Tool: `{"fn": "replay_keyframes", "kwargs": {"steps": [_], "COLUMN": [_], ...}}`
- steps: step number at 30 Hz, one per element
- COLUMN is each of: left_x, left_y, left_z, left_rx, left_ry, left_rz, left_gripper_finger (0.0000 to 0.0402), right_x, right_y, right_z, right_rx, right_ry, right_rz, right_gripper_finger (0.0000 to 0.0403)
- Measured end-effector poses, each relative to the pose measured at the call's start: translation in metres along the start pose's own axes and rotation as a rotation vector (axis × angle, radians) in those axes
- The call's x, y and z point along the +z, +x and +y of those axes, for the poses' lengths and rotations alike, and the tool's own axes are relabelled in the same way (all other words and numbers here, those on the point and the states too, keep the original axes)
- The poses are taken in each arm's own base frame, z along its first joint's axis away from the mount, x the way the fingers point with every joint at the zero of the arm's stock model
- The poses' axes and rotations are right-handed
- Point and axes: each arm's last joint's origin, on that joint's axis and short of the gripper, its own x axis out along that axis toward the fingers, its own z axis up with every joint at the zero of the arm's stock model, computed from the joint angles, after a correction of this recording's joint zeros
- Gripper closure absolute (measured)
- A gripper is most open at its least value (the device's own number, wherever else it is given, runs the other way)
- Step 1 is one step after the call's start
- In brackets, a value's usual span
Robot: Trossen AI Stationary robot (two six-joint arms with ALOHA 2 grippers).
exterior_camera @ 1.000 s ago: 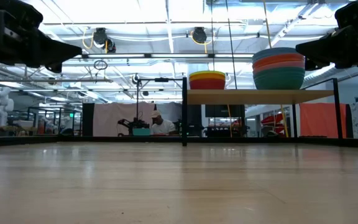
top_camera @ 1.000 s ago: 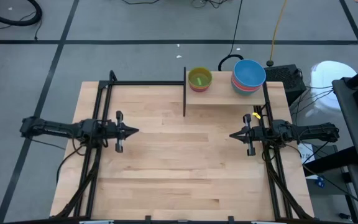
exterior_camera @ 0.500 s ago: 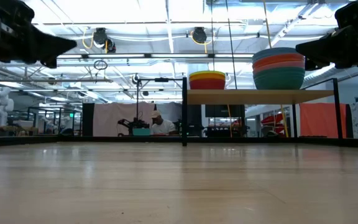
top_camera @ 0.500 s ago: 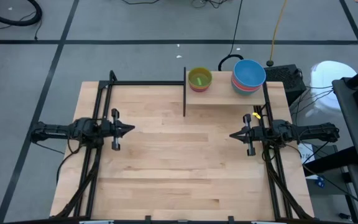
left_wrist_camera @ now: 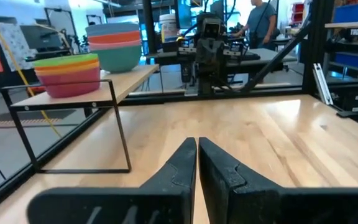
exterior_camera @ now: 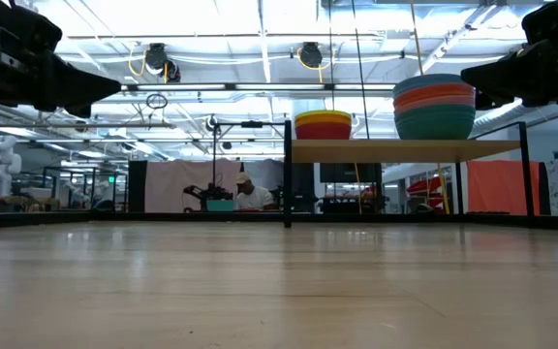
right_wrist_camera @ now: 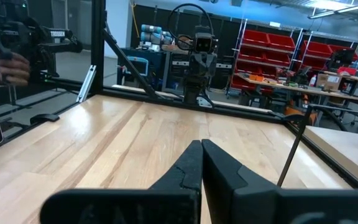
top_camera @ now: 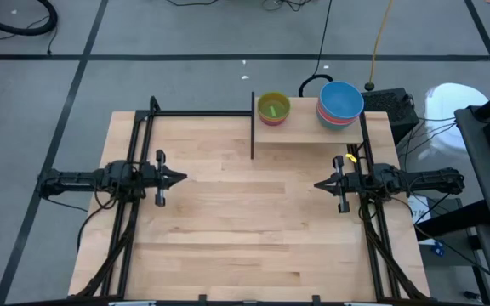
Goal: Place and stack bowls onto a shelf
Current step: Return to Home Position
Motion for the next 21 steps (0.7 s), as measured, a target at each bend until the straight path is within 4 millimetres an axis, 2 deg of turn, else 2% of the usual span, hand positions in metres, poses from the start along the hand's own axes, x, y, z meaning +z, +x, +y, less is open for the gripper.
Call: {"fn": "replay_keyframes", "kwargs": {"steps": [21], "left_x": [0.0006], "left_y": [0.0001], "left_z": [0.0001], "left_rx": [0.002], "left_ry": [-0.002], "left_rz": [-0.010], "left_gripper_finger": [0.0376], "right_x": [-0.0001], "right_y": [0.0000], "right_z": [0.0000], "right_rx": [0.000], "right_ry": [0.000], "right_rz": [0.001], "right_gripper_finger": [0.0403]}}
